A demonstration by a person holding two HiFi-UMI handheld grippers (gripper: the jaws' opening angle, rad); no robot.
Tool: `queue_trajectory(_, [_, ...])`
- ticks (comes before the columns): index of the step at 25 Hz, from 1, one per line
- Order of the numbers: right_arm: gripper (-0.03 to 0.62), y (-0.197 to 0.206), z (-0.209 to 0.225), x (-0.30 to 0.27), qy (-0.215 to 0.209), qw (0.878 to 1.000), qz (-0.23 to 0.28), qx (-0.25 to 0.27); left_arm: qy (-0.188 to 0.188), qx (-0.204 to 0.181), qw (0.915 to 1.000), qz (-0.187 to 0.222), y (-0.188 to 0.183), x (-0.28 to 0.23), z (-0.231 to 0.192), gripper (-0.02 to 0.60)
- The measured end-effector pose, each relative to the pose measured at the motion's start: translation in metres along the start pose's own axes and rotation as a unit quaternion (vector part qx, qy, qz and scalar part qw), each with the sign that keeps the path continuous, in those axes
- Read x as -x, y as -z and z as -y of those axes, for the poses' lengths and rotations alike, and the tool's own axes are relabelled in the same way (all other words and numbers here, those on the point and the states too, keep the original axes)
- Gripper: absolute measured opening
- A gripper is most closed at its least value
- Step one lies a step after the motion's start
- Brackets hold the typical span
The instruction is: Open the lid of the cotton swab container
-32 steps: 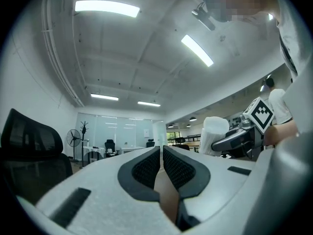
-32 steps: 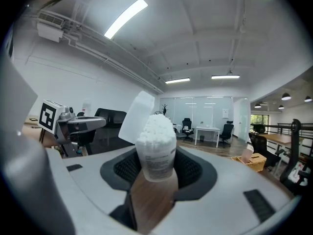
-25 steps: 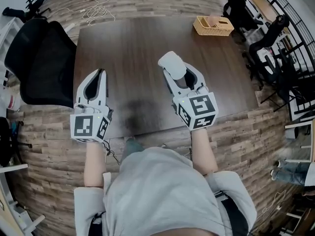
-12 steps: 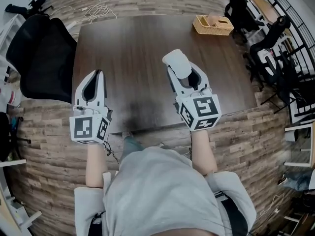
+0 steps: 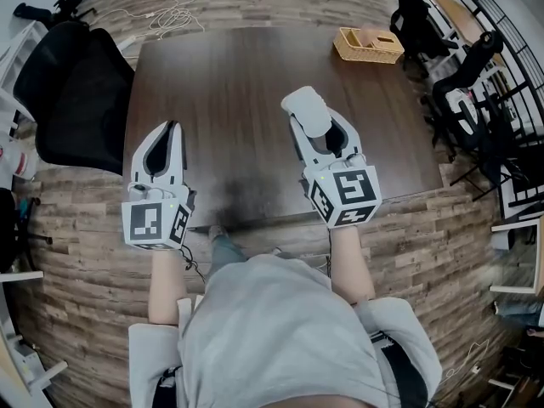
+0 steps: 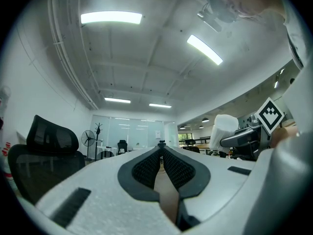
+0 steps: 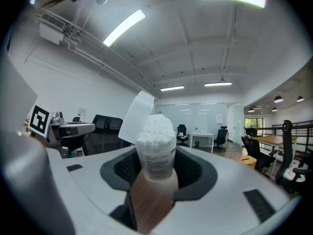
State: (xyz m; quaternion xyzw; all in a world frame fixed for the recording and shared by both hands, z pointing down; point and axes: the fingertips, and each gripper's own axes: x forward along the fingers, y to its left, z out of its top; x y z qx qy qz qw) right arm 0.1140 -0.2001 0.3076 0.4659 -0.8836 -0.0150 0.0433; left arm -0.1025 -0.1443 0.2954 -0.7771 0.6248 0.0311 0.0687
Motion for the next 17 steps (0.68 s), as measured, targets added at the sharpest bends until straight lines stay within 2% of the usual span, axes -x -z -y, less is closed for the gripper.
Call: queue_trajectory(17, [0.192, -0.0028, 0.0024, -0.0009, 0.000, 1.000, 0.008, -0.003, -0.011, -0.002, 0.9999, -0.002, -0.0013, -0.0025, 0.0011, 0.026])
